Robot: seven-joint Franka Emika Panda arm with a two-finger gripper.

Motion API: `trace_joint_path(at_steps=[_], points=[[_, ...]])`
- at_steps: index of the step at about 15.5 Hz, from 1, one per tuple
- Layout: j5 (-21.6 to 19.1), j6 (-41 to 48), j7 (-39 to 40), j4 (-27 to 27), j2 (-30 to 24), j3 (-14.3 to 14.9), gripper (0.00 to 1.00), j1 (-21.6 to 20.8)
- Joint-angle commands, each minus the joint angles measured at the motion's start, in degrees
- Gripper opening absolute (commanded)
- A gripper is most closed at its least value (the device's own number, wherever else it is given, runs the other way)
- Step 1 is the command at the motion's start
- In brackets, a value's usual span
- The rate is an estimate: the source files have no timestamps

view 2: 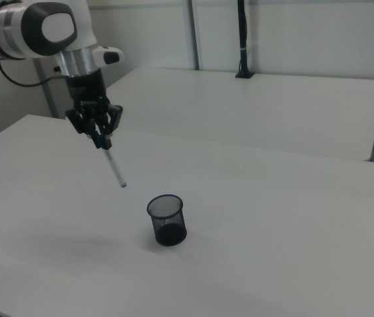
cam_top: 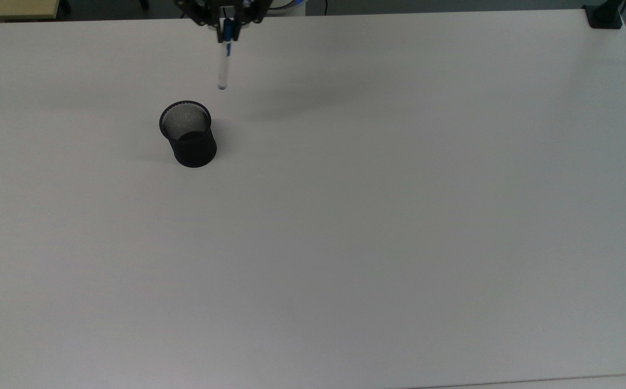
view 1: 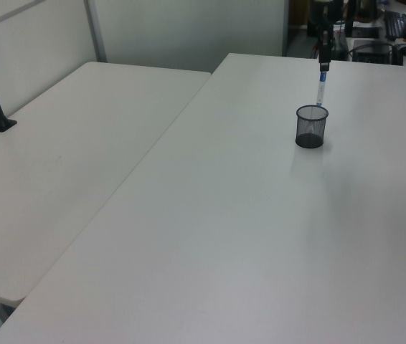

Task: Remove the marker
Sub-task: 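Lift the marker straight up out of the pen cup, then carry the marker beside the cup and lower it to the table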

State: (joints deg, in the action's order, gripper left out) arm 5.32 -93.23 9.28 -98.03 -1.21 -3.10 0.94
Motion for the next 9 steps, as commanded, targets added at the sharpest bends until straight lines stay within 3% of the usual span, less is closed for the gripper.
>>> trace_joint_path(at_steps=[1, 9], points=[[-5.04, 6.99, -6.89, 3.9, 3.4, 0.02, 0.0, -2.08], [-15.68, 5.7, -29.21, 4.17, 13.16, 0.02, 0.0, -3.93]])
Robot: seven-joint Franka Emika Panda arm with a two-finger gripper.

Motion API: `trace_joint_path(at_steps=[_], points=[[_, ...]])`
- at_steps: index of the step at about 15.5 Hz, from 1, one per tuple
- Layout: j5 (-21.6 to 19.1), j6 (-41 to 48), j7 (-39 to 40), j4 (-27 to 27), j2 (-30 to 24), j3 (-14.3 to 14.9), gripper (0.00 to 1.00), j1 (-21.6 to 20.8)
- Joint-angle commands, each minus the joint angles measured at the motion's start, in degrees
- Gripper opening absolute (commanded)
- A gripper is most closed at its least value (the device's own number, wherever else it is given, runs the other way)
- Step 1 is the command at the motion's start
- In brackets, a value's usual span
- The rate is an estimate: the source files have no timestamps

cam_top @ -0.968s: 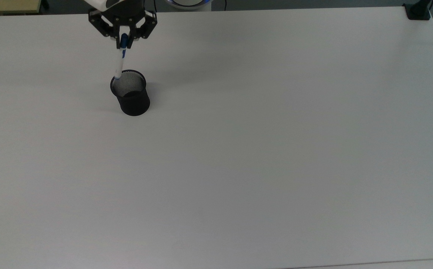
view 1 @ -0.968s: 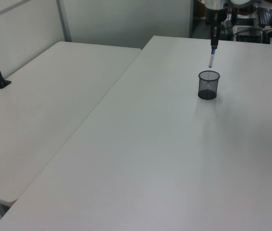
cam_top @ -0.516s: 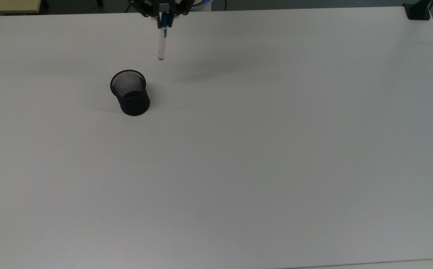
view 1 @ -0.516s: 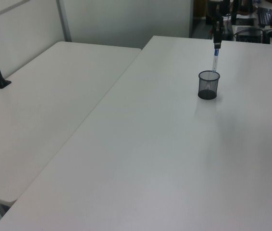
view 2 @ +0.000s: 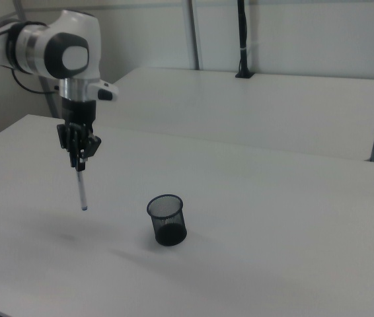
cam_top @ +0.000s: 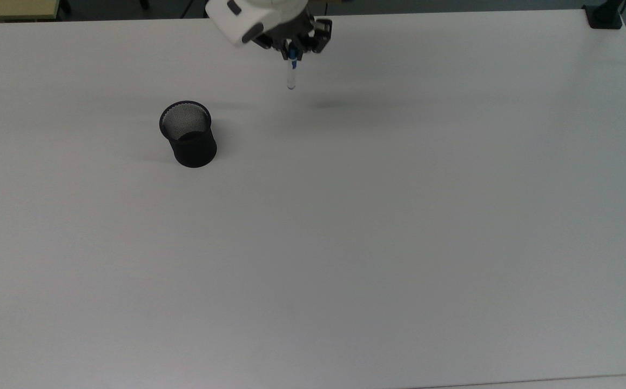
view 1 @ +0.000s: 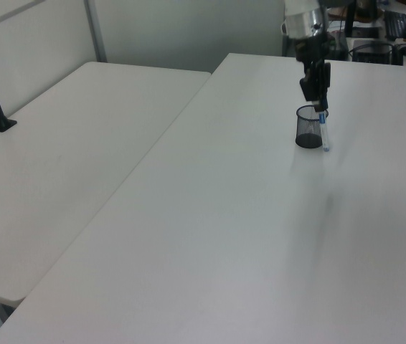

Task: Remove the marker
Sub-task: 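Carry the marker beside the cup and lower it to the table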

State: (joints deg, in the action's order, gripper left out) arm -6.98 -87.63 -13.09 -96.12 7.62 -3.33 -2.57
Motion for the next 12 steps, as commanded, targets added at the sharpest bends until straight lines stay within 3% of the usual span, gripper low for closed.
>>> trace_joint_path(at_steps=[1, 7, 8, 9, 12], points=[[-4.43, -0.61, -8.86, 2.25, 6.07, 0.26, 0.0, -0.51], [-4.53, -7.89, -14.23, 2.25, 11.71, 0.26, 0.0, -3.32], [-3.84, -8.43, -14.5, 2.25, 11.97, 0.26, 0.04, -3.5], [-3.74, -8.61, -14.5, 2.25, 11.98, 0.26, 0.12, -3.58], [-3.74, -8.79, -14.85, 2.25, 11.98, 0.26, 0.55, -3.67]])
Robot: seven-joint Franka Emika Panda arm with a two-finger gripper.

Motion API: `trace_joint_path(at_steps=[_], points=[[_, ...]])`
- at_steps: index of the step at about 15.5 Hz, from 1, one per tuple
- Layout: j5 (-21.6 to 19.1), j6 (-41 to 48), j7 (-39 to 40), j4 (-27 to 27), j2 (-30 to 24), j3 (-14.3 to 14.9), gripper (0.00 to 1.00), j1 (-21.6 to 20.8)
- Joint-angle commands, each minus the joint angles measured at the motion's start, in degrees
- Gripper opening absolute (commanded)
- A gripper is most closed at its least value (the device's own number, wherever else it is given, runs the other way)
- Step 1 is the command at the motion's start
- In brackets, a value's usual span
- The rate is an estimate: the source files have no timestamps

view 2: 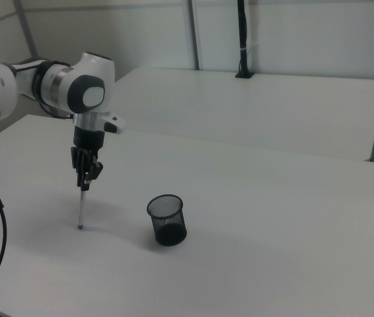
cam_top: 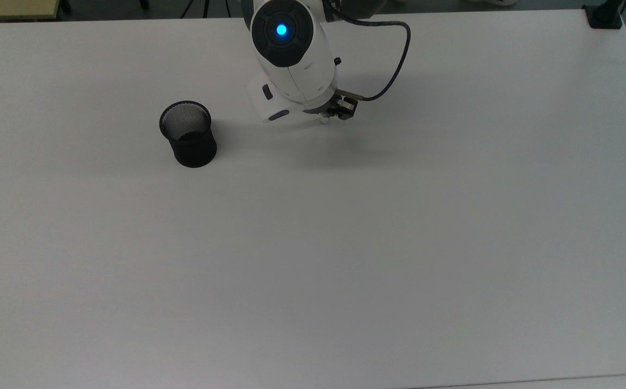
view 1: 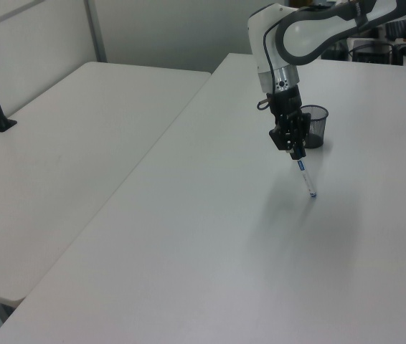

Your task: Remove the marker

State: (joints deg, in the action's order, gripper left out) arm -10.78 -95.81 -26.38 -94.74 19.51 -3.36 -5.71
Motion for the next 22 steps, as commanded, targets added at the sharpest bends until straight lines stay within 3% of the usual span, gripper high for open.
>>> trace_joint_path(at_steps=[1, 3, 4, 10, 13, 18, 22], points=[[0.06, -0.69, -1.66, 0.87, 0.09, 0.28, 0.67, -0.53], [0.14, -0.69, -1.83, 0.87, 0.0, 0.28, 0.92, -0.44], [0.23, -0.61, -1.92, 0.87, 0.0, 0.28, 1.0, -0.53], [5.41, -0.26, -2.45, 1.05, -3.94, 0.28, 1.0, -1.93], [6.73, -0.17, -2.27, 1.05, -8.86, 0.46, 1.0, -1.15], [12.44, 2.02, 0.61, 0.96, -17.39, 1.42, 1.0, 0.61], [12.98, 2.38, 10.53, 0.61, -22.67, 6.51, 1.0, 0.26]])
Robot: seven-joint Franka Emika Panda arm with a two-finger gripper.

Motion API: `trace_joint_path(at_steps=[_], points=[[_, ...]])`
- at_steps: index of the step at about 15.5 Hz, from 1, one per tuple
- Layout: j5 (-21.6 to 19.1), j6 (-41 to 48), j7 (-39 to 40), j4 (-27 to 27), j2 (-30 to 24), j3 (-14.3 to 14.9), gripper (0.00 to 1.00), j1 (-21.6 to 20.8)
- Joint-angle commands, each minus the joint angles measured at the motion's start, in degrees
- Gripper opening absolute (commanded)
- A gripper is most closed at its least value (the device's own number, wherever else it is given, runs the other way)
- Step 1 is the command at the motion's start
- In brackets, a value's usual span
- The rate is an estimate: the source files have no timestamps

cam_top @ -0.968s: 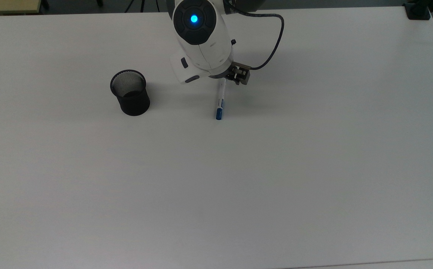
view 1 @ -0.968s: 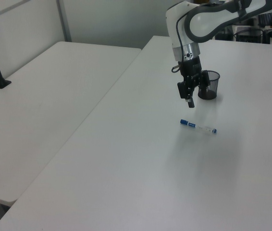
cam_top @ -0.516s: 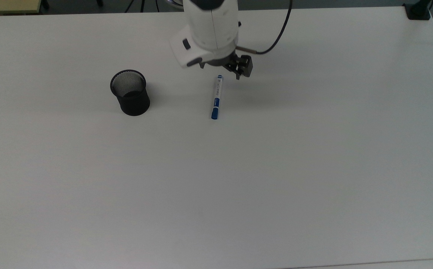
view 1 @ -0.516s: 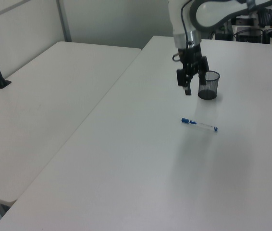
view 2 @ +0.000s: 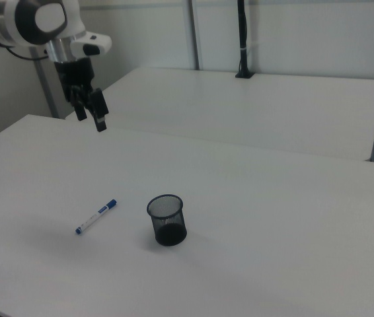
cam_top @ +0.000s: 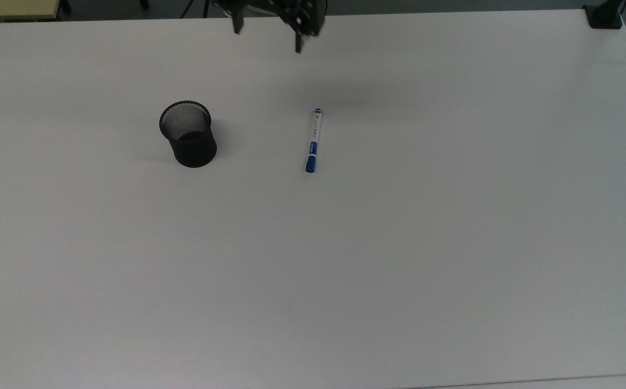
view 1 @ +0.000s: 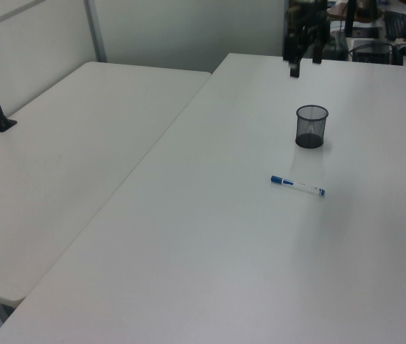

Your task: Remove the marker

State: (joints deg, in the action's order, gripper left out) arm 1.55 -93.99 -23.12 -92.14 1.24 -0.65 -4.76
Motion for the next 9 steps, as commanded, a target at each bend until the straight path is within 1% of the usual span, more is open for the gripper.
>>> trace_joint_path(at_steps=[1, 3, 5, 6, 7, 9], points=[[0.73, 0.38, 9.82, -1.99, -4.58, 4.51, 1.0, -0.51], [1.25, 0.03, 14.22, -1.99, -4.67, 4.86, 1.0, 0.02], [1.87, 0.03, 18.44, -1.99, -4.58, 5.83, 1.0, 0.19], [2.74, -0.14, 21.59, -1.99, -4.14, 5.83, 1.0, 0.28], [2.66, -0.49, 23.11, -1.99, -4.14, 5.83, 1.0, 0.63], [2.4, -1.55, 22.86, -1.99, -4.23, 5.83, 1.0, 0.72]])
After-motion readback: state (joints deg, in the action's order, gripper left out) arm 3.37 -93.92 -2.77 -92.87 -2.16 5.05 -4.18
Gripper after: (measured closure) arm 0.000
